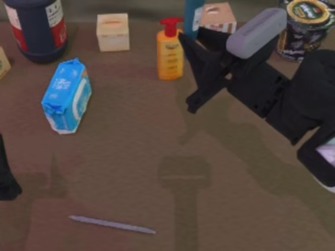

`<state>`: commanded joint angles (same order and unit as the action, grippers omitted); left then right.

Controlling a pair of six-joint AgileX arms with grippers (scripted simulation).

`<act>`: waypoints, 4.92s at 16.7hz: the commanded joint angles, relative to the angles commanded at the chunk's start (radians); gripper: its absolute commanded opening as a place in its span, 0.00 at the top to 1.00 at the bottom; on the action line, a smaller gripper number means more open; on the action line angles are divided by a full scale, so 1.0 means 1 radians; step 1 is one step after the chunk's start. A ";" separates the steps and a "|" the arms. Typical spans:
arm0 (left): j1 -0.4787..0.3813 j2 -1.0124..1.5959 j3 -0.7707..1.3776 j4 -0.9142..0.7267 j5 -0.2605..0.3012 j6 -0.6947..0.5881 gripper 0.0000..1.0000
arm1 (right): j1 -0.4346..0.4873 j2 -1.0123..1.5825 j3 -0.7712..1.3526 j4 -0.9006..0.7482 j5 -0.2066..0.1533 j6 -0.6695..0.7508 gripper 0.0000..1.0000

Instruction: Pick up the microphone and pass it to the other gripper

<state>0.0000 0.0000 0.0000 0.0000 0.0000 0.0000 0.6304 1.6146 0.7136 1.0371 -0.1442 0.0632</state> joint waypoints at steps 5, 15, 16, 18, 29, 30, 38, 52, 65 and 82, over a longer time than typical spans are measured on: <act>0.000 0.000 0.000 0.000 0.000 0.000 0.00 | -0.001 -0.001 0.001 -0.001 -0.001 0.000 1.00; -0.053 0.164 0.121 0.070 0.117 0.018 0.00 | 0.000 0.000 0.000 0.000 0.000 0.000 1.00; -0.070 0.229 0.161 0.094 0.155 0.024 0.00 | 0.000 0.000 0.000 0.000 0.000 0.000 1.00; -0.108 0.382 0.250 0.144 0.241 0.038 0.00 | 0.000 0.000 0.000 0.000 0.000 0.000 1.00; -0.304 1.153 0.698 0.398 0.681 0.103 0.00 | 0.000 0.000 0.000 0.000 0.000 0.000 1.00; -0.313 1.187 0.722 0.412 0.702 0.107 0.00 | 0.000 0.000 0.000 0.000 0.000 0.000 1.00; -0.322 1.227 0.751 0.430 0.725 0.112 0.00 | 0.000 0.000 0.000 0.000 0.000 0.000 1.00; -0.529 1.563 1.012 0.514 0.530 0.104 0.00 | 0.000 0.000 0.000 0.000 0.000 0.000 1.00; -0.529 1.563 1.012 0.514 0.530 0.104 0.90 | 0.000 0.000 0.000 0.000 0.000 0.000 1.00; -0.529 1.563 1.012 0.514 0.530 0.104 1.00 | 0.000 0.000 0.000 0.000 0.000 0.000 0.47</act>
<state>-0.5288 1.5629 1.0122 0.5142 0.5303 0.1042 0.6304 1.6146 0.7136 1.0371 -0.1442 0.0632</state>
